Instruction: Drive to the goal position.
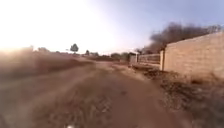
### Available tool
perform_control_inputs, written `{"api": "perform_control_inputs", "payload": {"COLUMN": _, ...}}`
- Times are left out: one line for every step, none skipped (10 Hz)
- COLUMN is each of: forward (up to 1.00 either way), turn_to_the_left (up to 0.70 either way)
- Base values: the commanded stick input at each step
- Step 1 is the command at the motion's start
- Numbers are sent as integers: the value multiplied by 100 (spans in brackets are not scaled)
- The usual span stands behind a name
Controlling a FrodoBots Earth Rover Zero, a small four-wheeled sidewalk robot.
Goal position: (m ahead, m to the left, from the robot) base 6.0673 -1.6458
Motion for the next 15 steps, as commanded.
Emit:
{"api": "perform_control_inputs", "payload": {"forward": 70, "turn_to_the_left": -7}}
{"api": "perform_control_inputs", "payload": {"forward": 70, "turn_to_the_left": 0}}
{"api": "perform_control_inputs", "payload": {"forward": 70, "turn_to_the_left": 0}}
{"api": "perform_control_inputs", "payload": {"forward": 70, "turn_to_the_left": 0}}
{"api": "perform_control_inputs", "payload": {"forward": 70, "turn_to_the_left": 0}}
{"api": "perform_control_inputs", "payload": {"forward": 70, "turn_to_the_left": 0}}
{"api": "perform_control_inputs", "payload": {"forward": 70, "turn_to_the_left": 0}}
{"api": "perform_control_inputs", "payload": {"forward": 70, "turn_to_the_left": -3}}
{"api": "perform_control_inputs", "payload": {"forward": 70, "turn_to_the_left": -14}}
{"api": "perform_control_inputs", "payload": {"forward": 70, "turn_to_the_left": -24}}
{"api": "perform_control_inputs", "payload": {"forward": 70, "turn_to_the_left": -9}}
{"api": "perform_control_inputs", "payload": {"forward": 70, "turn_to_the_left": 0}}
{"api": "perform_control_inputs", "payload": {"forward": 70, "turn_to_the_left": 0}}
{"api": "perform_control_inputs", "payload": {"forward": 70, "turn_to_the_left": 0}}
{"api": "perform_control_inputs", "payload": {"forward": 70, "turn_to_the_left": 0}}
